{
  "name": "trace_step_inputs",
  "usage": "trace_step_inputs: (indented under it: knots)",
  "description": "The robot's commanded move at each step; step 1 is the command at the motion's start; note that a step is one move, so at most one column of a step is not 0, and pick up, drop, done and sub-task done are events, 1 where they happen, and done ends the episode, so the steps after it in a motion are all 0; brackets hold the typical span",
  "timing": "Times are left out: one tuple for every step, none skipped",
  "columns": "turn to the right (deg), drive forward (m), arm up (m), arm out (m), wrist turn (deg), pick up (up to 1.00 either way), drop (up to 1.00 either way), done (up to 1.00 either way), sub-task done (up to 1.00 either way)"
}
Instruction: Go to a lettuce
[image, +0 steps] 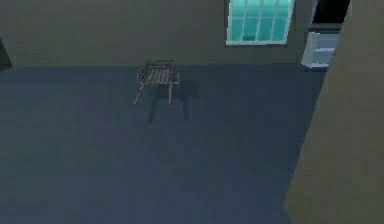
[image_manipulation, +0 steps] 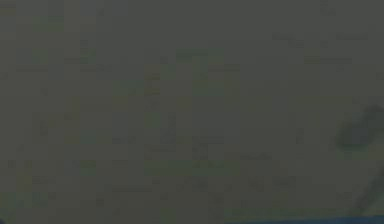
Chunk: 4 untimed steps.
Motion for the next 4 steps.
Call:
trace_step_inputs:
  knots:
    - [3.0,0.0,0.0,0.0,0.0,0.0,0.0,0.0,0.0]
    - [0.0,1.0,0.0,0.0,0.0,0.0,0.0,0.0,0.0]
    - [0.0,0.35,0.0,0.0,0.0,0.0,0.0,0.0,0.0]
    - [39.0,0.0,0.0,0.0,0.0,0.0,0.0,0.0,0.0]
